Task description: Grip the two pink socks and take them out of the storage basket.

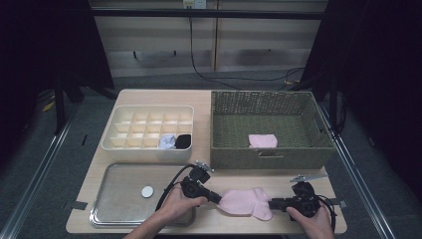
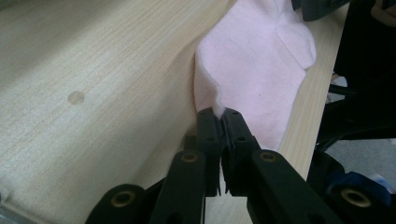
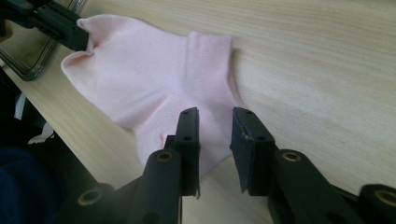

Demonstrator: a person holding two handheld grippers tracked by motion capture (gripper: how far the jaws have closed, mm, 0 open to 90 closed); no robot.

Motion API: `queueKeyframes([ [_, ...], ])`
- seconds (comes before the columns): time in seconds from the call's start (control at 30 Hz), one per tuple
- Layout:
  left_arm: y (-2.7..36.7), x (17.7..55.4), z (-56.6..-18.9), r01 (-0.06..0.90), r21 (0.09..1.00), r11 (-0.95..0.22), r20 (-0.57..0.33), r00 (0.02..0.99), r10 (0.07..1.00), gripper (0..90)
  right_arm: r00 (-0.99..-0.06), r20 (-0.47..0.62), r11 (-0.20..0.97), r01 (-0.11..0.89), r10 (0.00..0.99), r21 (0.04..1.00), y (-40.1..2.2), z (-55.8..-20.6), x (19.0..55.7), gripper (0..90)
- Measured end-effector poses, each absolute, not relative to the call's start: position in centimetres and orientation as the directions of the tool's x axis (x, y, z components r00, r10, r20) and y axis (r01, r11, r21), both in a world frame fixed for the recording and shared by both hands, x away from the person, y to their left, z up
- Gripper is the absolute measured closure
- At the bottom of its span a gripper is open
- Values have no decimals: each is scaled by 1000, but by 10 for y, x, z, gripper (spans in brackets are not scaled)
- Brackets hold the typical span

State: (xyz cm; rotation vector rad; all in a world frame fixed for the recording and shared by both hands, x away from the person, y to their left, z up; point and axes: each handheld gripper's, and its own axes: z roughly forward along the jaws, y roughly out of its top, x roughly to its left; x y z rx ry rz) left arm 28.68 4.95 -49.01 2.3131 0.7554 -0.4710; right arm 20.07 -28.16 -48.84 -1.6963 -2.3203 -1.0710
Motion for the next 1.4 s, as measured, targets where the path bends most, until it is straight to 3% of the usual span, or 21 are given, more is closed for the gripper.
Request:
queueKeyframes([
  [0.13,49,290,-492,632,478,-610,-500,767,403,869,-374,427,137,861,823,489,-285,-490,205,701],
  [0.27,51,292,-492,635,471,-612,-498,764,410,793,-380,434,138,859,817,492,-282,-489,207,695],
  [0.43,57,293,-489,654,475,-589,-502,751,429,551,-390,472,109,848,790,519,-284,-482,208,688],
  [0.53,67,293,-479,679,509,-529,-504,733,456,508,-394,480,91,837,783,540,-285,-473,208,668],
  [0.67,76,288,-470,653,536,-535,-465,757,458,420,-396,473,56,809,787,585,-286,-463,208,654],
  [0.9,101,285,-465,673,538,-509,-462,739,489,388,-398,474,39,796,785,604,-287,-446,212,603],
  [0.97,108,284,-464,684,537,-493,-457,728,512,387,-405,494,31,796,769,604,-287,-441,215,554],
  [1.4,151,273,-460,709,572,-413,-456,693,558,338,-455,484,41,760,747,649,-284,-410,222,511],
])
